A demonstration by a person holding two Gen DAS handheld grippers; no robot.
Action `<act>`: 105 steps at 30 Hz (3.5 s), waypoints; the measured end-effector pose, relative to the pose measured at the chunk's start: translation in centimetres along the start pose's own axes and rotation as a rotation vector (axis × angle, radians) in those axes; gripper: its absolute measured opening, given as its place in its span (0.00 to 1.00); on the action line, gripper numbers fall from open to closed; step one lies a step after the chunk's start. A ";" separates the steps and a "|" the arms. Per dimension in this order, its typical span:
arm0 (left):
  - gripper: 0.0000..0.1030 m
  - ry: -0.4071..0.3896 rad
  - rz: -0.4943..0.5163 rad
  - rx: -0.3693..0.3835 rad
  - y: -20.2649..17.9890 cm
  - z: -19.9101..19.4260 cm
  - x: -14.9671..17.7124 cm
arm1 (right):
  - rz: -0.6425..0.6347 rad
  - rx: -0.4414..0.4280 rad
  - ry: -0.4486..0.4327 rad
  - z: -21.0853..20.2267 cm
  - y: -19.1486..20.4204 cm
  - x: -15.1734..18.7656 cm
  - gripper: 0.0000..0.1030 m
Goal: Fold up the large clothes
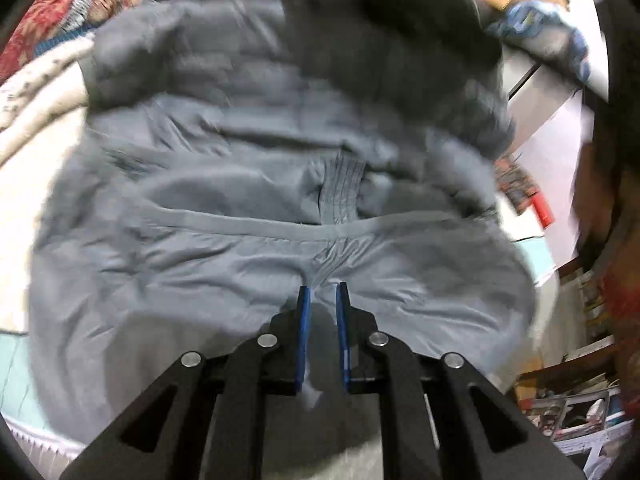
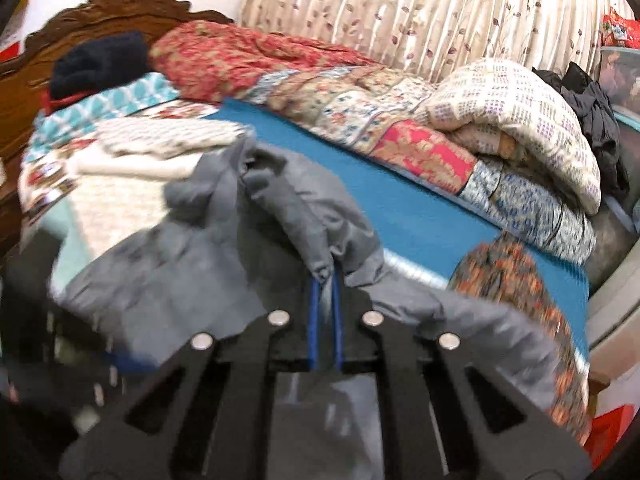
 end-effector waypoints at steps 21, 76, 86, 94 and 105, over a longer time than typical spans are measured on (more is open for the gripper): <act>0.18 -0.220 0.102 0.049 -1.2 -12.2 -2.7 | 0.142 -0.025 0.171 -5.7 14.4 17.9 0.06; 0.18 -0.029 0.090 -0.366 5.2 0.0 2.6 | 0.552 0.178 0.199 -2.9 1.2 23.8 0.50; 0.18 -0.032 0.096 -0.381 5.1 0.0 2.9 | 0.545 0.193 0.181 -3.4 1.3 23.9 0.50; 0.18 -0.037 0.104 -0.394 5.0 0.0 3.1 | 0.546 0.198 0.170 -3.6 1.3 23.7 0.50; 0.18 -0.046 0.120 -0.411 5.0 0.0 3.2 | 0.554 0.195 0.158 -3.7 1.5 23.6 0.51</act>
Point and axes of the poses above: each gripper's, at about its wrist camera, not at the fingertips, and z roughly the way its jaws point, y to its left, x to its underside, the point moved 10 cm from there along z, roughly the way its jaws point, and after that the axes turned 7 degrees about -z, right-handed, at the moved point
